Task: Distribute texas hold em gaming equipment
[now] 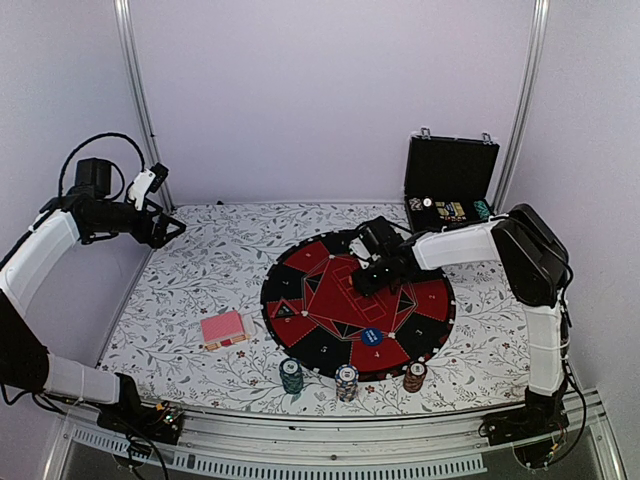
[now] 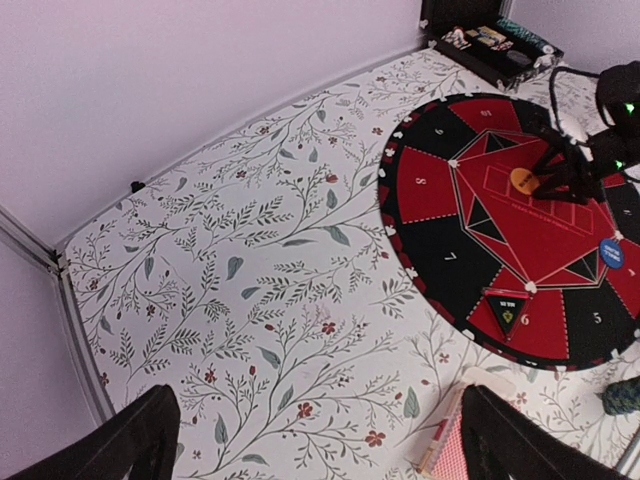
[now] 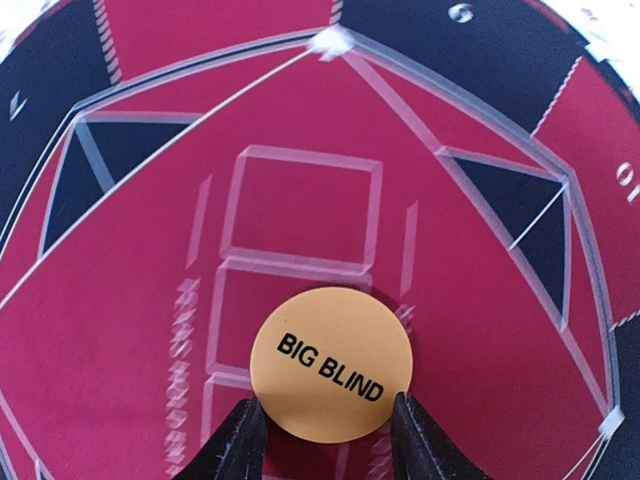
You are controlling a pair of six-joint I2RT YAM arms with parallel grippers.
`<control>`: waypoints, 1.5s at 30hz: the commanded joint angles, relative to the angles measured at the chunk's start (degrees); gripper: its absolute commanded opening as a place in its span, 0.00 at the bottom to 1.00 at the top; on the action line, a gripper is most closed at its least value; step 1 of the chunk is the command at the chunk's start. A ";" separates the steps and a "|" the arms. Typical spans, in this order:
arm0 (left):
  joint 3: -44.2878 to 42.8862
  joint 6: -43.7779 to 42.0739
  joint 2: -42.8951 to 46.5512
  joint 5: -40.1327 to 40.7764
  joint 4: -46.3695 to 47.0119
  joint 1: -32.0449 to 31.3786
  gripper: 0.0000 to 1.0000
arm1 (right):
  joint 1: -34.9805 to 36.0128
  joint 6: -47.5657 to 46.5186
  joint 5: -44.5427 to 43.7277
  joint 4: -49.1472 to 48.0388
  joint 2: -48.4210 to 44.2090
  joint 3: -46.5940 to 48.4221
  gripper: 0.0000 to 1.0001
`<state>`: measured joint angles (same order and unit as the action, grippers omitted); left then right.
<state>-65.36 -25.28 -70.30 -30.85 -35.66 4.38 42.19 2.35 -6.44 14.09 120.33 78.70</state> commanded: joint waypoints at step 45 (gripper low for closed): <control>0.14 -0.65 1.74 -0.42 -4.49 -0.49 1.00 | 8.44 3.07 8.27 7.51 -14.61 -13.49 0.56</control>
<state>-65.54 -25.32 -69.97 -30.83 -38.74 4.38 48.93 4.95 2.07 19.90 106.89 65.39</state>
